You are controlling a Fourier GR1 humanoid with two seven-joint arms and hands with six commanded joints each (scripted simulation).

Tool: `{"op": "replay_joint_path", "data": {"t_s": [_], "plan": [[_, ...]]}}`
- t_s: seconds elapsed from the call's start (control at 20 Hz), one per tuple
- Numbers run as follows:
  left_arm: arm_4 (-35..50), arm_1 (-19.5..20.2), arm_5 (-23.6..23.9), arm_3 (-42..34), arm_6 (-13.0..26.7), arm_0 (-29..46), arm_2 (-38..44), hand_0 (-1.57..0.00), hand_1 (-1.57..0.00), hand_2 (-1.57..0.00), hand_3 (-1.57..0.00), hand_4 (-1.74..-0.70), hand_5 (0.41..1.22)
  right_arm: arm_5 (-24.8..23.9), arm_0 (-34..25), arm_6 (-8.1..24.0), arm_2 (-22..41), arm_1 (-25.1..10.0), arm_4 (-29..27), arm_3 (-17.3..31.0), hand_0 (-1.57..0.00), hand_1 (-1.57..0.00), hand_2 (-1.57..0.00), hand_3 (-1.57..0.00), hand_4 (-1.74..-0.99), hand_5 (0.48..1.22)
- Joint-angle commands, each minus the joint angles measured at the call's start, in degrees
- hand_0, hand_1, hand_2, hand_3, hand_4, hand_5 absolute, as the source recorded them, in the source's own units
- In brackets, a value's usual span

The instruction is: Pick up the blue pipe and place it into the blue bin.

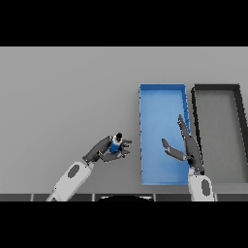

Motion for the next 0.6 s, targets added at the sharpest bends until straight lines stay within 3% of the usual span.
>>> {"op": "replay_joint_path", "data": {"t_s": [0.0,0.3,0.55], "plan": [[-0.1,0.18,0.19,-1.1,-0.9,0.65,-0.38,-1.38,-1.41,-1.42,-1.34,-1.67,1.155,0.02,-0.86,0.56,0.31,0.24,0.28,0.65,0.0,0.0,0.0,0.0,-1.252,0.619],[1.13,-0.67,0.18,-7.0,-2.8,-1.75,-0.68,-1.52,-1.53,-1.53,-1.43,-1.71,1.204,-0.15,-0.02,0.18,-0.06,-0.77,1.06,0.43,0.0,0.0,0.0,0.0,-1.239,0.629],[2.99,-0.47,-1.29,-11.35,2.12,-4.8,-0.98,-1.55,-1.56,-1.56,-1.45,-1.72,1.215,-0.4,0.36,-1.51,0.36,-0.26,1.67,0.63,0.0,0.0,0.0,0.0,-1.216,0.637]]}}
